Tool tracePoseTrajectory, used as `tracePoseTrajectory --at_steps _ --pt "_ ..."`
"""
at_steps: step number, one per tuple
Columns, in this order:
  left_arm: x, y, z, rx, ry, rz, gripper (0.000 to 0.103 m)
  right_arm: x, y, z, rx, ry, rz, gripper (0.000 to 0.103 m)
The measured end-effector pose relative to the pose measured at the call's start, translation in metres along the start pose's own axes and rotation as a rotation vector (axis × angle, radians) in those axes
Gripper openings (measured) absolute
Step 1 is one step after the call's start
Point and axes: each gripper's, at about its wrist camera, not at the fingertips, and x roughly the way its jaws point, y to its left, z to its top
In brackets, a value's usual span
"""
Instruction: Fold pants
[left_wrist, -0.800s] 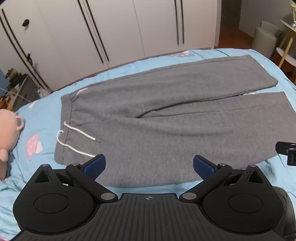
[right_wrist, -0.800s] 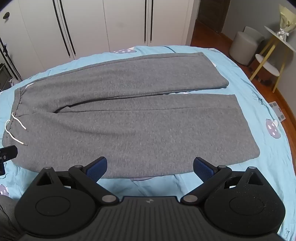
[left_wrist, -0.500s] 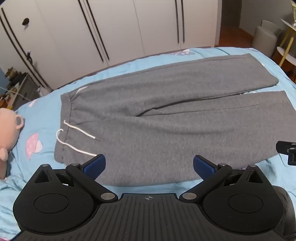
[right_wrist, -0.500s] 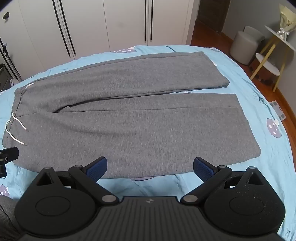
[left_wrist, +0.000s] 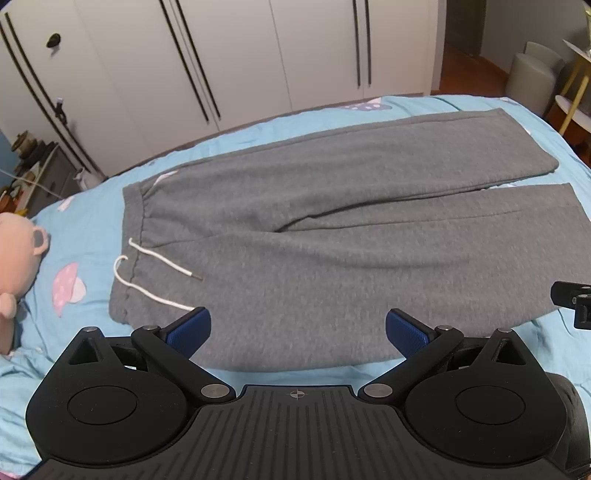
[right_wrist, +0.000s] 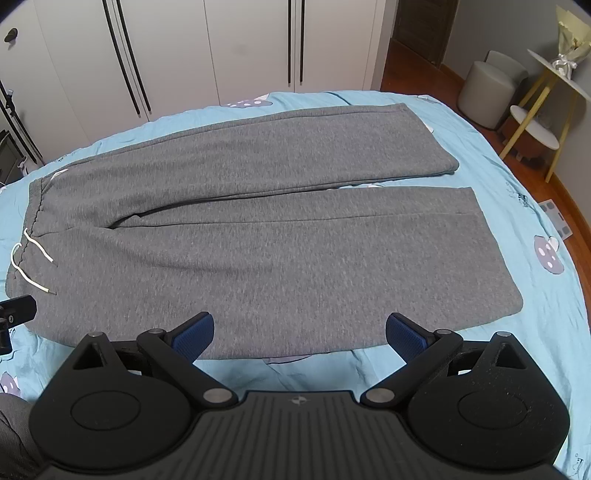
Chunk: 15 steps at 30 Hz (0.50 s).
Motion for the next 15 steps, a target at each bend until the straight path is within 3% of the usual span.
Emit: tracePoseTrajectory --at_steps 15 --pt "0.0001 0.0010 0.0023 0.000 0.002 0.001 0.103 0.0009 0.0003 0.0014 0.004 -0.003 -0.001 0.099"
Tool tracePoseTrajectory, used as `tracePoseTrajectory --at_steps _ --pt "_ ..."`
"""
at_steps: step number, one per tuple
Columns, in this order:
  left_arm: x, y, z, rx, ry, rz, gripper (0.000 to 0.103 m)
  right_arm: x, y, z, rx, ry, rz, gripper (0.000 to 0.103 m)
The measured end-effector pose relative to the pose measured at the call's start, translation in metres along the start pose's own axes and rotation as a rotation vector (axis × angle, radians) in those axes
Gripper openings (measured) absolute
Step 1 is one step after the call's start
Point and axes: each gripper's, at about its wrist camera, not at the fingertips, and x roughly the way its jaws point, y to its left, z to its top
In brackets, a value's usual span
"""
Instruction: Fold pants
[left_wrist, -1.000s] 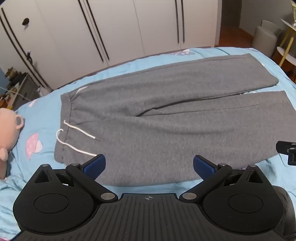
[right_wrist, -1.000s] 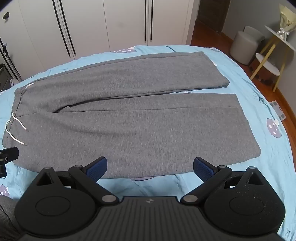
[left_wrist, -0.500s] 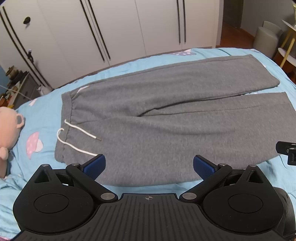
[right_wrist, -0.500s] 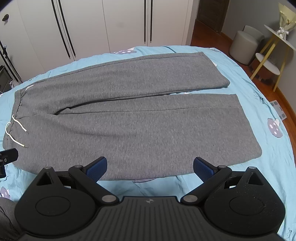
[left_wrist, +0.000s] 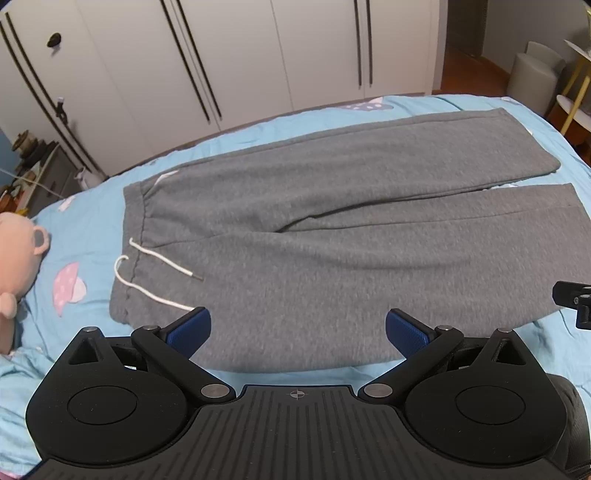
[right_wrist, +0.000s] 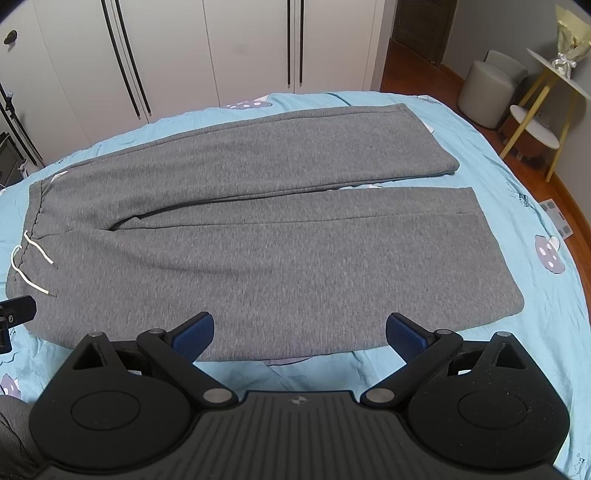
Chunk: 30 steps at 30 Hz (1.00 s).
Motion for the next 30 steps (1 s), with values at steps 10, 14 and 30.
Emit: tracePoseTrajectory --at_steps 10,14,30 --pt "0.0013 -0.0022 0.0009 0.005 -0.001 0.005 0.103 0.0011 -0.0009 0.0001 0.001 -0.003 0.003 0.099" --pt "0.0011 -0.0024 0.0006 0.004 -0.001 0.004 0.103 0.0006 -0.0019 0.0000 0.003 -0.004 0.003 0.099" --pt "0.0030 -0.0027 0.0015 0.005 0.001 0.002 0.103 -0.0003 -0.0026 0.0019 0.002 -0.008 0.004 0.099"
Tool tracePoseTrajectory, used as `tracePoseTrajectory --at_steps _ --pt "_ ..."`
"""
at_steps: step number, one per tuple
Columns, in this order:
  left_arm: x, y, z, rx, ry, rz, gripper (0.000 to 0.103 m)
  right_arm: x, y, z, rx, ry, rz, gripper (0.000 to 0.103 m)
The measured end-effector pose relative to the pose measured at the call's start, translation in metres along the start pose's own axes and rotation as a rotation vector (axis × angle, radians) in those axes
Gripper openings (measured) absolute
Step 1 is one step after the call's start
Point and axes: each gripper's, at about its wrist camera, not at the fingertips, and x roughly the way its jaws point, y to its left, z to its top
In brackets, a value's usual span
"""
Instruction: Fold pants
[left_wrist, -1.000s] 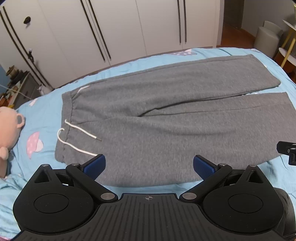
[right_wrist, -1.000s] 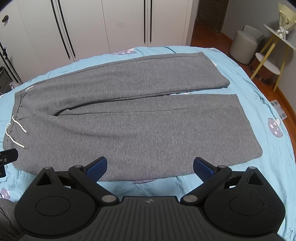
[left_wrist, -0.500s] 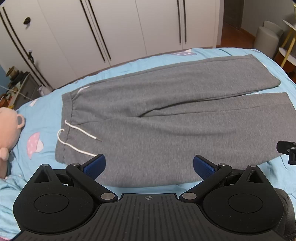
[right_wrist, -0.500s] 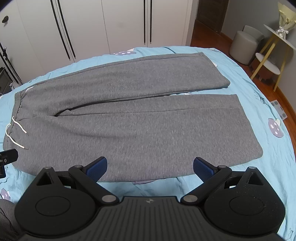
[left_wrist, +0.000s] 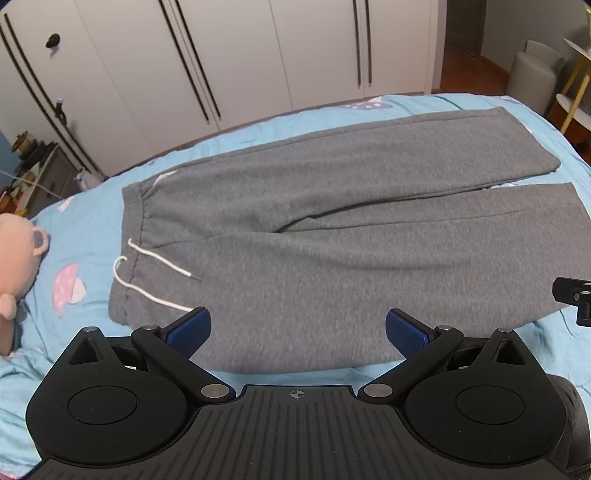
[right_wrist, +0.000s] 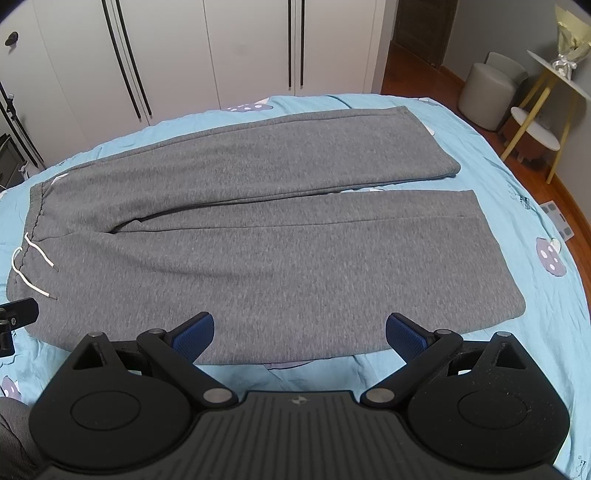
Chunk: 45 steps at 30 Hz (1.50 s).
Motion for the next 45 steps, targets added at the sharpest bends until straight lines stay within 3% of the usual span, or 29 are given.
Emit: tracePoseTrajectory --at_steps 33,39,45 --pt "0.035 -0.004 0.015 0.006 0.032 0.011 0.103 0.022 -0.002 0.011 0.000 -0.017 -0.012 0.099" --pt "0.047 -0.003 0.021 0.007 0.036 0.008 0.103 0.033 -0.001 0.016 0.009 -0.045 0.004 0.099" --pt "0.072 0.010 0.037 -0.040 0.048 0.008 0.103 0.045 0.002 0.022 -0.049 -0.146 0.020 0.099"
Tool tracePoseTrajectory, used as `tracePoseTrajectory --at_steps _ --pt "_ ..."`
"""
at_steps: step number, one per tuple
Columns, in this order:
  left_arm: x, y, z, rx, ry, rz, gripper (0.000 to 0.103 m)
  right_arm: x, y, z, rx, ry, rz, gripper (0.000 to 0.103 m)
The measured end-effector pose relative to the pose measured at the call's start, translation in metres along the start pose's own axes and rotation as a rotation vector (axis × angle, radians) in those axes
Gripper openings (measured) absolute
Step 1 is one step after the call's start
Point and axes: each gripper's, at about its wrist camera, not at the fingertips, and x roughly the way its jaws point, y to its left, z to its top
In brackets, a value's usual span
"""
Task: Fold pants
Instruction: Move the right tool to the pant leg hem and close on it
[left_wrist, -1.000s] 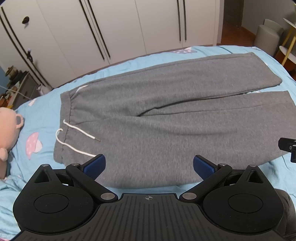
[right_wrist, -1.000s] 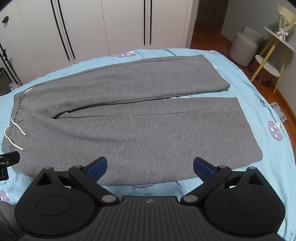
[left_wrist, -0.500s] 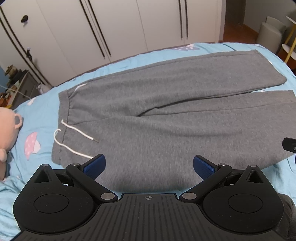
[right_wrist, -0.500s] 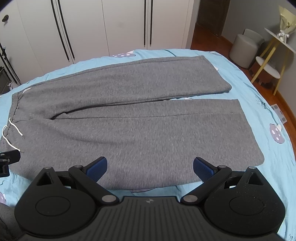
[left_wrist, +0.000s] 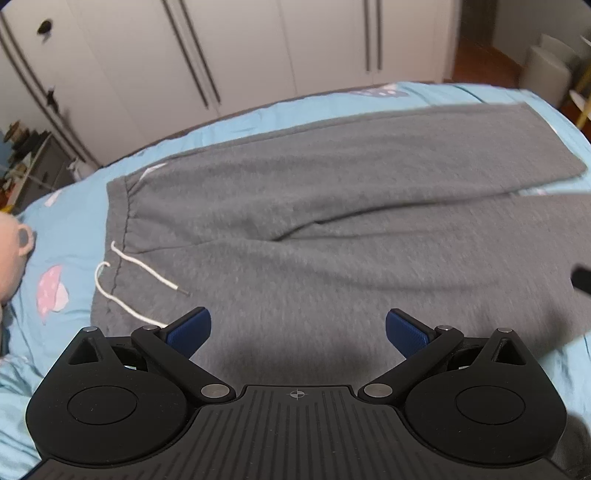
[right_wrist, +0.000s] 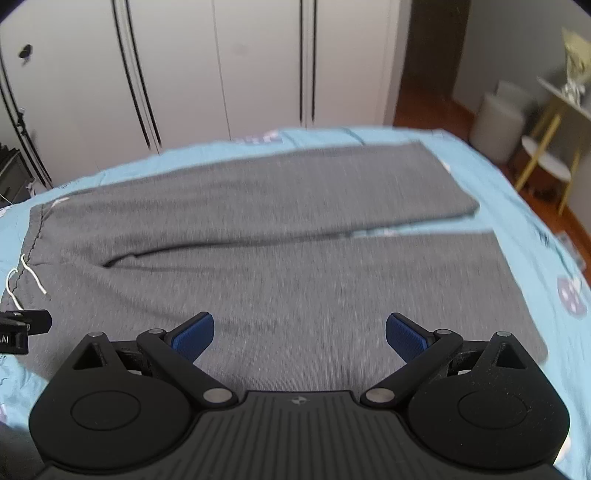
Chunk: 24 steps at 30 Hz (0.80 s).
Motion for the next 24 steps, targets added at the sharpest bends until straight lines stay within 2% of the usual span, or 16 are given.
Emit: tracePoseTrajectory --at_steps 2,6,9,11,15,17,19,20,22,24 --pt "0.013 0.009 0.012 -0.046 -0.021 0.029 0.103 0.015 -0.004 0.004 -0.001 0.020 -0.015 0.099" --pt "0.055 0.034 0.031 -0.174 -0.102 0.184 0.103 0.049 -0.027 0.027 0.117 0.053 0.014 0.099" --pt "0.095 0.050 0.033 -0.219 -0.142 0.326 0.103 0.078 -0.046 0.060 0.173 0.022 -0.029 0.099" --pt "0.119 0.059 0.031 -0.232 -0.158 0.375 0.103 0.102 -0.057 0.088 0.198 -0.013 -0.068 0.099" --pt "0.164 0.081 0.029 -0.286 -0.119 0.328 0.103 0.172 -0.081 0.151 0.297 0.000 -0.093 0.099" --pt "0.176 0.088 0.027 -0.318 -0.132 0.320 0.103 0.213 -0.091 0.182 0.335 0.014 -0.137 0.097" --pt "0.186 0.091 0.027 -0.337 -0.175 0.343 0.103 0.254 -0.103 0.208 0.403 0.048 -0.199 0.072" --pt "0.191 0.093 0.027 -0.346 -0.197 0.357 0.103 0.271 -0.109 0.216 0.448 0.067 -0.205 0.068" --pt "0.195 0.098 0.026 -0.380 -0.232 0.373 0.103 0.309 -0.122 0.232 0.554 0.096 -0.171 0.066" --pt "0.200 0.103 0.028 -0.424 -0.267 0.365 0.103 0.335 -0.129 0.242 0.618 0.085 -0.170 0.066"
